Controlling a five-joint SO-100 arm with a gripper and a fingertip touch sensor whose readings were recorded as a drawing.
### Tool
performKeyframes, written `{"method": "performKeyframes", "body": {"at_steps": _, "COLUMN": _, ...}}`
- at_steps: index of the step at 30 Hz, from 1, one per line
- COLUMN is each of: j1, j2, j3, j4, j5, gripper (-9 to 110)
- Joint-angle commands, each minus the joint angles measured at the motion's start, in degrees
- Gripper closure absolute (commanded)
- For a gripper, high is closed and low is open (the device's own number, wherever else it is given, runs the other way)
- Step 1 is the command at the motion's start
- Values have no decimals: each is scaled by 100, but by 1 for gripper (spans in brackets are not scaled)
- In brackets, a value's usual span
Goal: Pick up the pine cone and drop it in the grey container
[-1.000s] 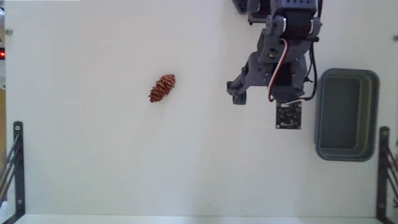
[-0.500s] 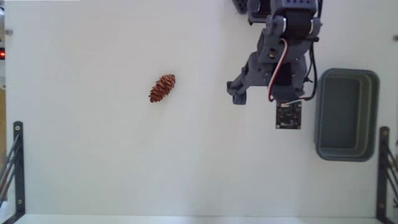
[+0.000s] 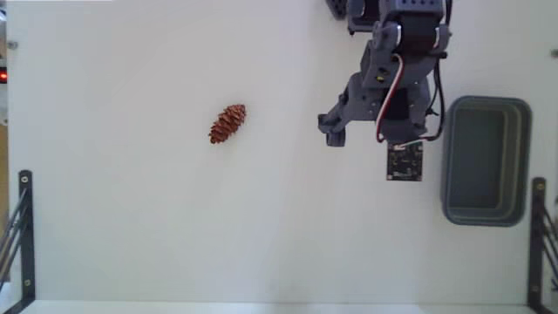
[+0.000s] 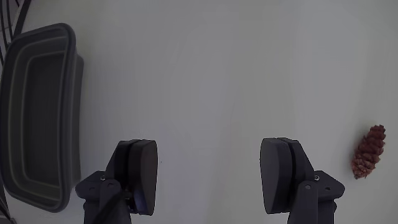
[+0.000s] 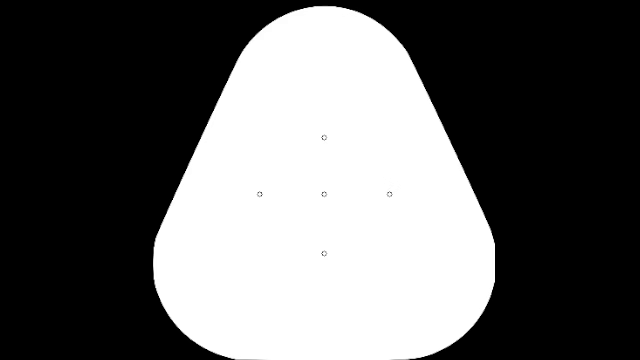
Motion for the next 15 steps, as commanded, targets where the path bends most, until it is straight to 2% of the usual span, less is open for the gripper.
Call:
{"method": "performKeyframes", "body": {"at_steps": 1, "j1": 209, "j2": 246, "j3": 21, "j4": 110, "j5": 26, "gripper": -9}}
{"method": "performKeyframes", "body": {"at_steps": 15, "j1": 933, "j2": 246, "j3": 21, "j4": 110, "j5": 26, "gripper": -9}}
